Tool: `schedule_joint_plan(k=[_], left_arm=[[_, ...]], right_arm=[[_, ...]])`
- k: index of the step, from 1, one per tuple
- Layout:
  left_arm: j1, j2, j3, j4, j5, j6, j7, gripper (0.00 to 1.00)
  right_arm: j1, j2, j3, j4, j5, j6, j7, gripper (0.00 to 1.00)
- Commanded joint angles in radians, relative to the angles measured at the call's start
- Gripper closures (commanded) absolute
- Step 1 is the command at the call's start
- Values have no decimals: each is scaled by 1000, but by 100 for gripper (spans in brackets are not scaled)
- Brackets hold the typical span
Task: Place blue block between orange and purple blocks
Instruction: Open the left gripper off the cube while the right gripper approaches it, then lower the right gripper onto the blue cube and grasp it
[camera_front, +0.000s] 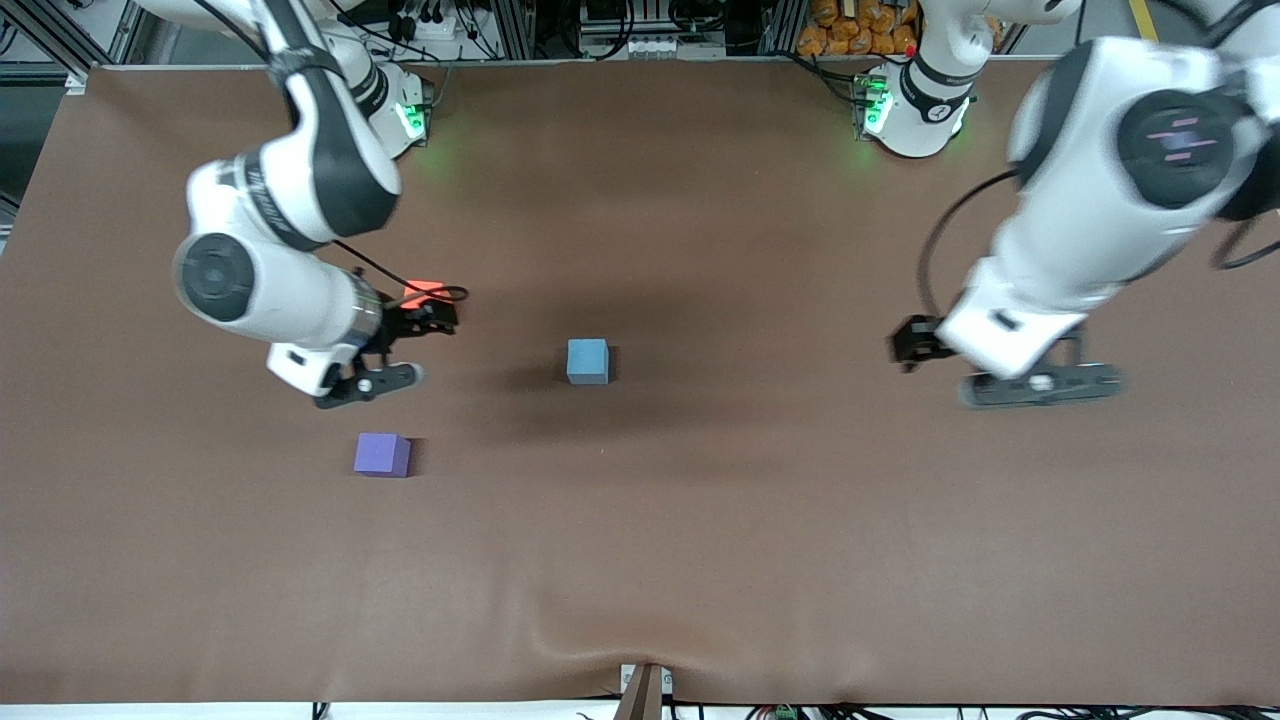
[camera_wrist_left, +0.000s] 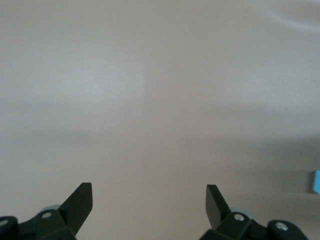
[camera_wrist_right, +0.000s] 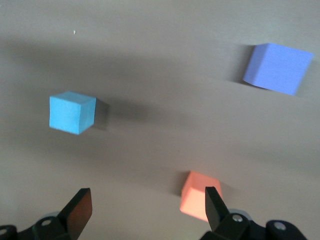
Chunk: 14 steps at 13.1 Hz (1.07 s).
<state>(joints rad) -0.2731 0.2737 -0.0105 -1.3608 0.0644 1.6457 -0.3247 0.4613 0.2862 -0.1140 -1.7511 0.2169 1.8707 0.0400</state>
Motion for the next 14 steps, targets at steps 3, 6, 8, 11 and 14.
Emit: schedule_joint_plan(k=[3, 6, 8, 11, 14], left_arm=[[124, -200, -19, -208, 20, 19, 110, 0], [167, -257, -20, -251, 18, 16, 144, 0], [184, -295, -19, -288, 18, 16, 147, 0], [209, -318, -19, -293, 6, 16, 183, 0], [219, -340, -22, -293, -3, 8, 196, 0]], right_arm=[[169, 49, -10, -77, 13, 192, 256, 0], [252, 143, -10, -76, 12, 374, 349, 0], [289, 206, -12, -76, 12, 480, 359, 0], [313, 269, -12, -74, 4, 553, 359, 0], [341, 304, -12, -71, 4, 588, 420, 0]])
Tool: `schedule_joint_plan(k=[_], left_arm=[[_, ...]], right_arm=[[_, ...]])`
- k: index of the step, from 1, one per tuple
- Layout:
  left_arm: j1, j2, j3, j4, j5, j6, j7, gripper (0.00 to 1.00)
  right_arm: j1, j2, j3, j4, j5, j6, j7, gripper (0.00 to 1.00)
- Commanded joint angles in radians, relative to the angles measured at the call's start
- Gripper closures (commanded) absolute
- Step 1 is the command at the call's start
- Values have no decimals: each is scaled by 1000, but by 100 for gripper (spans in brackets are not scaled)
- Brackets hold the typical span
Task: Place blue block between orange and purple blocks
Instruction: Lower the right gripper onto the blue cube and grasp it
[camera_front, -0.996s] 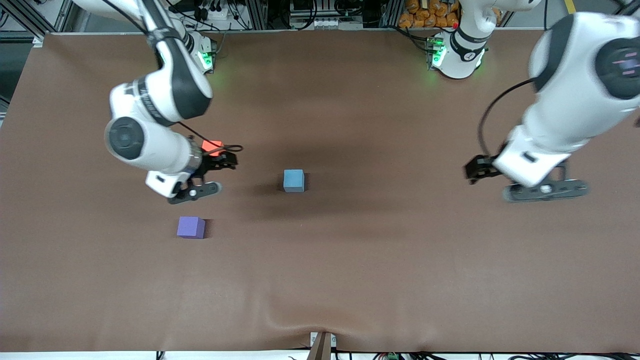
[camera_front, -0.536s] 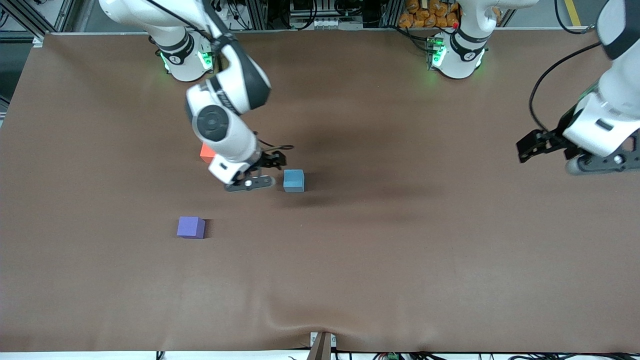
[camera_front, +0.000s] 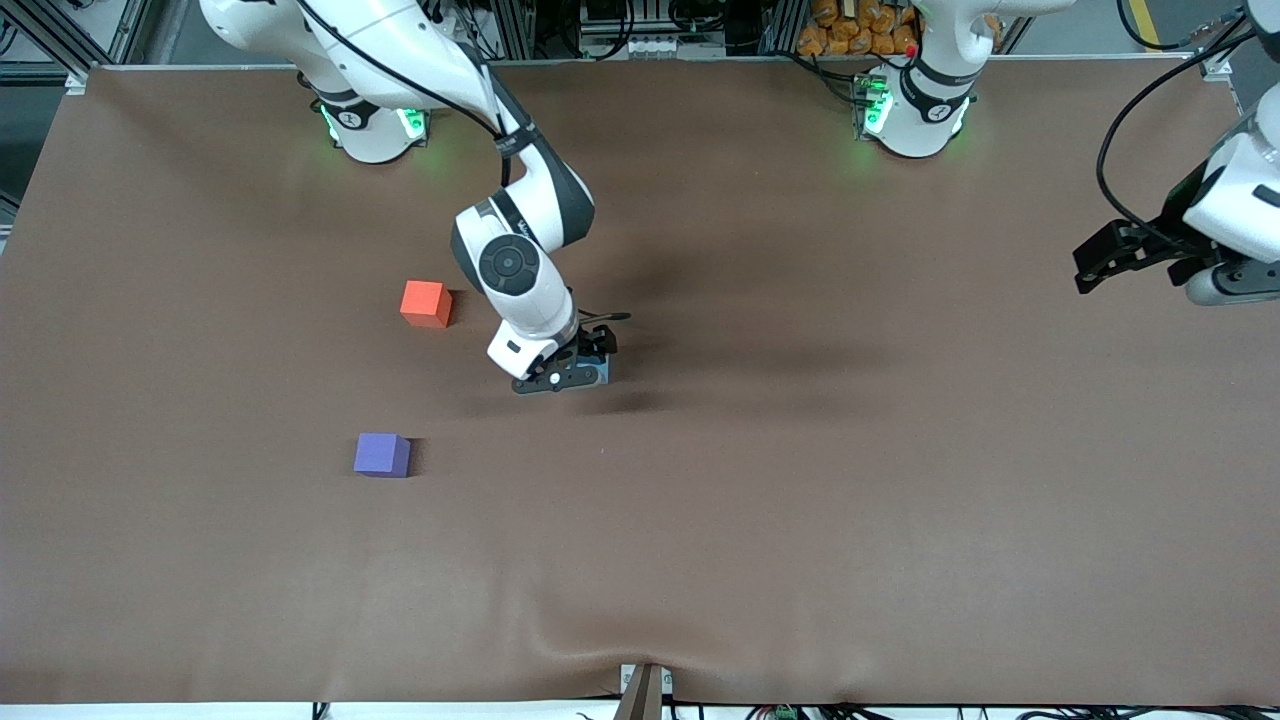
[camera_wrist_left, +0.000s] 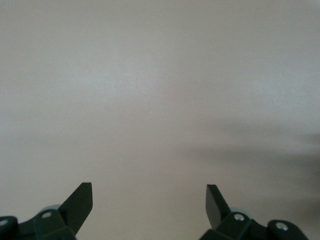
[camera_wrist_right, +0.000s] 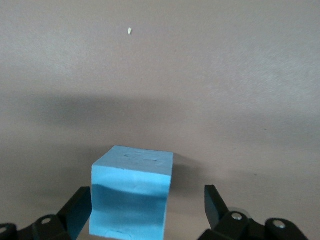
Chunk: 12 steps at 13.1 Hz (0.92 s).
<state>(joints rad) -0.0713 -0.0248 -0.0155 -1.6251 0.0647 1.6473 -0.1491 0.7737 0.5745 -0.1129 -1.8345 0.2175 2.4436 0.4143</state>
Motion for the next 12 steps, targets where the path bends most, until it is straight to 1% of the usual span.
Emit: schedule_joint_plan(k=[1, 2, 5, 6, 7, 8, 9, 10, 11, 12], left_arm=[[24, -44, -12, -29, -29, 2, 67, 0], [45, -50, -14, -29, -52, -6, 85, 0], [47, -52, -15, -25, -62, -17, 100, 0], [47, -53, -17, -24, -62, -18, 99, 0], [48, -53, -17, -25, -62, -21, 100, 0], [47, -53, -17, -25, -62, -21, 100, 0], [47, -53, -17, -25, -62, -20, 100, 0], [47, -53, -17, -24, -62, -21, 100, 0], [48, -53, -17, -24, -62, -20, 102, 0], [48, -52, -15, -21, -63, -20, 102, 0]], right_arm=[[38, 24, -13, 14, 3, 17, 55, 0], [36, 28, -11, 14, 3, 25, 57, 0], [38, 36, -11, 14, 5, 28, 87, 0], [38, 36, -11, 14, 5, 32, 101, 10], [36, 37, -11, 12, 6, 34, 109, 46], [36, 38, -11, 11, 8, 32, 118, 68], [35, 38, -11, 9, 8, 32, 132, 78], [33, 38, -11, 9, 8, 31, 136, 80], [32, 34, -11, 9, 8, 29, 136, 84], [30, 18, -11, 9, 8, 22, 136, 98]])
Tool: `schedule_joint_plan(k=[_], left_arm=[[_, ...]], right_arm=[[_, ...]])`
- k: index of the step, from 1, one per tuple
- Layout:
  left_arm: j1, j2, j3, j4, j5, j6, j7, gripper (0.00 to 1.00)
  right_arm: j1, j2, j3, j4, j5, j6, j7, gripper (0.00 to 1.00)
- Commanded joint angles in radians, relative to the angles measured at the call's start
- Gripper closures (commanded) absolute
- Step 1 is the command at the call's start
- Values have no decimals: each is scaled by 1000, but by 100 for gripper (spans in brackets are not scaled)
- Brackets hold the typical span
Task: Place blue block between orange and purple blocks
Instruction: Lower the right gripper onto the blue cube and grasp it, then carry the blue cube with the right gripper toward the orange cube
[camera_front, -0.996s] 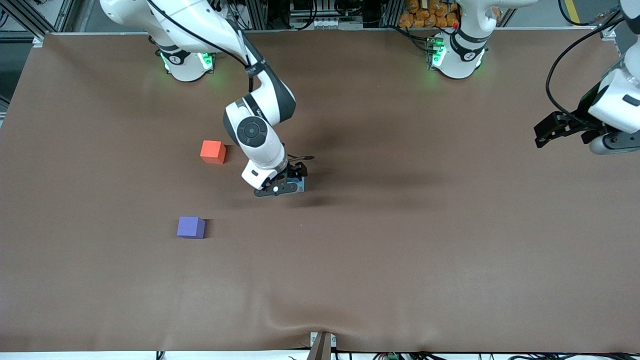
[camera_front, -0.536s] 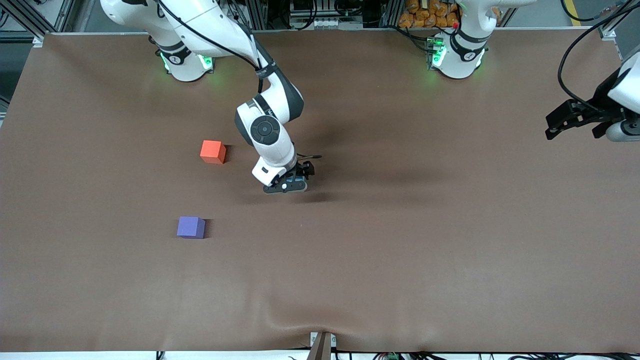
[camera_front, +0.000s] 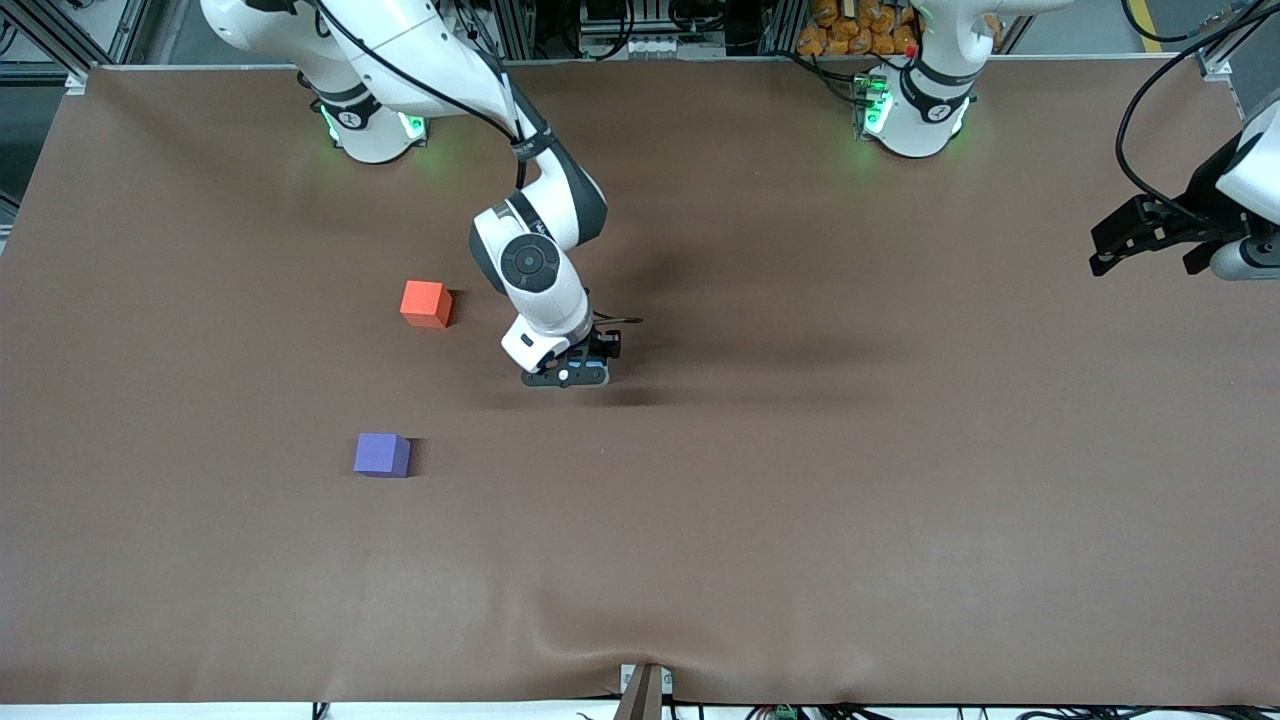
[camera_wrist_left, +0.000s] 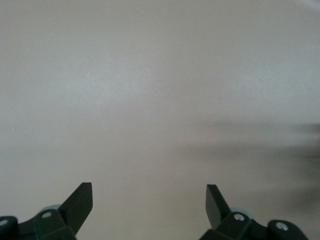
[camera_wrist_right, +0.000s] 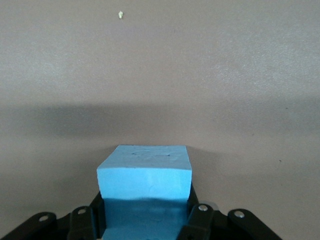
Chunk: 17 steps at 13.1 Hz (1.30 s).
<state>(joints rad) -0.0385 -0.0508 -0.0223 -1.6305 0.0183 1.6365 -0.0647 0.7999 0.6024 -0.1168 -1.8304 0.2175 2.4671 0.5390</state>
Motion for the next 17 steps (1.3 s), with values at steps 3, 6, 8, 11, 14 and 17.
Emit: schedule_joint_plan(k=[3, 6, 8, 11, 14, 17], left_arm=[[15, -24, -8, -15, -23, -9, 16, 0], [15, -24, -8, -17, -23, -10, 16, 0], [14, -23, -10, -17, -23, -10, 16, 0], [12, -23, -10, -19, -23, -10, 16, 0], [12, -23, -11, -22, -23, -12, 16, 0], [6, -21, -11, -25, -23, -20, 16, 0]], right_arm=[[-8, -68, -10, 6, 9, -25, 35, 100], [-16, -143, -33, 17, 8, -66, 87, 100], [-16, -194, -75, 25, 8, -94, 81, 100], [-16, -254, -139, 40, 6, -180, 72, 100], [-16, -305, -190, 54, 5, -275, 67, 100], [-16, -332, -279, 54, 8, -365, -89, 100]])
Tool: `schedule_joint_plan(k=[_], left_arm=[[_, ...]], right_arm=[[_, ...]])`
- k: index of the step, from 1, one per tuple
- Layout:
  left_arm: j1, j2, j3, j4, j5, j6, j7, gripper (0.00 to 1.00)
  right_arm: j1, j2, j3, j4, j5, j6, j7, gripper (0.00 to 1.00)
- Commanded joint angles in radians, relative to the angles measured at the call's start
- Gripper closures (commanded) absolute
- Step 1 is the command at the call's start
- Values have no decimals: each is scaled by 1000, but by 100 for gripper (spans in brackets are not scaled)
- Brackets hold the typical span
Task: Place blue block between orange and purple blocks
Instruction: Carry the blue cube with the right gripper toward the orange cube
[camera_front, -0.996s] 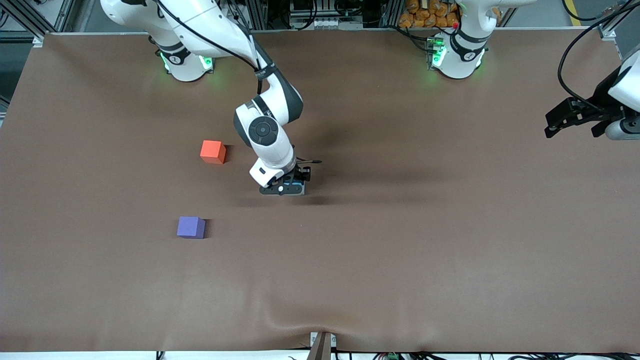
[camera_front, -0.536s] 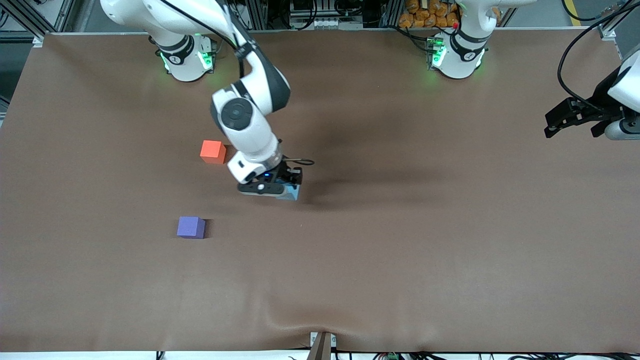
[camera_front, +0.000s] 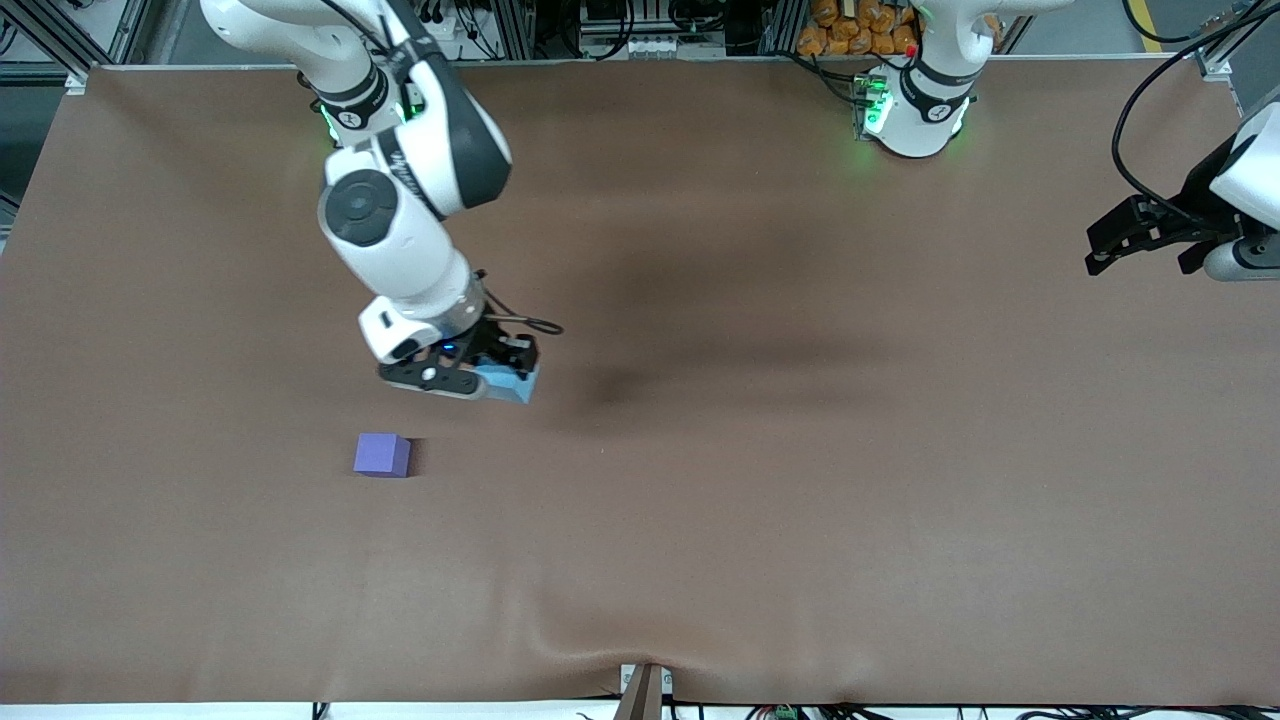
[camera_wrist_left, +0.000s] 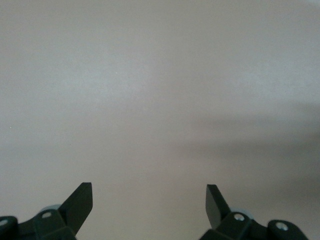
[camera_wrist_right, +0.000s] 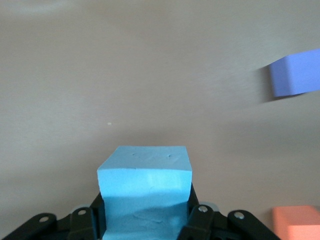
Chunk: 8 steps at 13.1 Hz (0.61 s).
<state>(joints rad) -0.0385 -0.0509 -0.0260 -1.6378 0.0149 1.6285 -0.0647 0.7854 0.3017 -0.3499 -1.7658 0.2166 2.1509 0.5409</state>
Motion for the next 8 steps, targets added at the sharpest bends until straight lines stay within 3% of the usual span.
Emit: schedule_joint_plan(k=[1, 3, 8], left_arm=[[5, -18, -9, -17, -20, -12, 16, 0], [2, -15, -9, -17, -20, -12, 14, 0], [2, -17, -17, -28, -20, -13, 14, 0]], right_arm=[[-2, -38, -73, -14, 10, -57, -140, 100], [-23, -39, -115, -20, 10, -94, -244, 100], [-179, -107, -115, -105, 10, -132, -494, 100]])
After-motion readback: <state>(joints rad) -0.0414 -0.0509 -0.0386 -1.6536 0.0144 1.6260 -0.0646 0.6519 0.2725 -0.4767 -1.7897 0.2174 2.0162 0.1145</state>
